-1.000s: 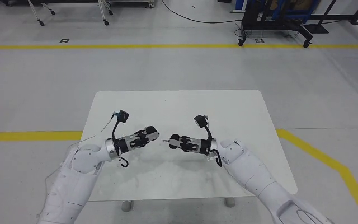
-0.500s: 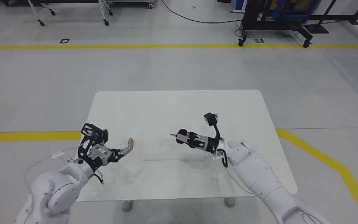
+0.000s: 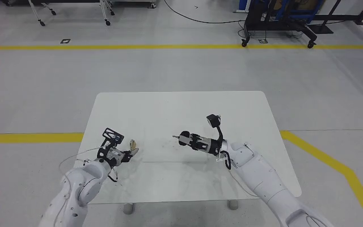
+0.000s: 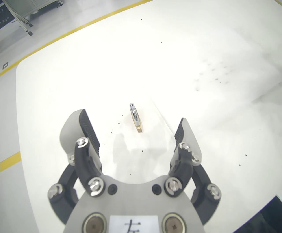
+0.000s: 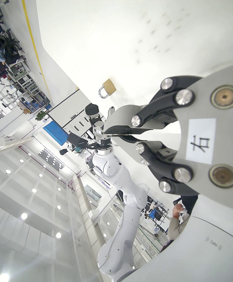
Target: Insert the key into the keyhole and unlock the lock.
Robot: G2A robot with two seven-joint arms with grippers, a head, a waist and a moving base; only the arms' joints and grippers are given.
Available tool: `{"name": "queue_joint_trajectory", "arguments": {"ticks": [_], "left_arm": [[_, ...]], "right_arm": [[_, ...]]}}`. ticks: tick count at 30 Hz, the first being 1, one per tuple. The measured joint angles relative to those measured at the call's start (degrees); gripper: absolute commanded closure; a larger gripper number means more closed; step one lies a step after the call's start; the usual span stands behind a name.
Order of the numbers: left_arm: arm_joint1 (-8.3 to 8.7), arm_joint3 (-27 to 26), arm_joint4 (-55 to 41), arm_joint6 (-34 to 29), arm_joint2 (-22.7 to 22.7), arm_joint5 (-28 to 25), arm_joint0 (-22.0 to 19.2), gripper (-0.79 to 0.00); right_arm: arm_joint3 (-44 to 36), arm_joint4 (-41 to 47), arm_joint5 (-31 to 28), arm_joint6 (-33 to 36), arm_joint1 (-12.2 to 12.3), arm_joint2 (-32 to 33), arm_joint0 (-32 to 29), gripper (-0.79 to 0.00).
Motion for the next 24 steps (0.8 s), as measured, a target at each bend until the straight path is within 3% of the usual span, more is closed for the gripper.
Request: {"name": "queue_joint_trajectory", "arguments": {"ticks": [7, 10, 12, 14, 24], "left_arm": [[-0.42, 4.0, 0.5, 0.7, 2.1, 1.5, -2.8, -0.523], [-0.59, 5.8, -0.3, 1.0, 2.8, 1.3, -4.0, -0.443], [-0.72, 7.6, -0.3, 1.2, 3.5, 1.0, -5.1, -0.308], [-0.82, 9.1, 0.1, 1.3, 4.2, 0.9, -6.1, 0.0], [-0.94, 11.5, -0.3, 2.8, 4.6, -0.4, -7.6, 0.0]], "right_arm": [[0.0, 0.0, 0.0, 0.0, 0.0, 0.0, 0.0, 0.0], [0.0, 0.0, 0.0, 0.0, 0.0, 0.0, 0.0, 0.0], [0.0, 0.0, 0.0, 0.0, 0.0, 0.0, 0.0, 0.0], [0.0, 0.0, 0.0, 0.0, 0.0, 0.0, 0.0, 0.0], [0.0, 0.0, 0.0, 0.0, 0.0, 0.0, 0.0, 0.0]]}}
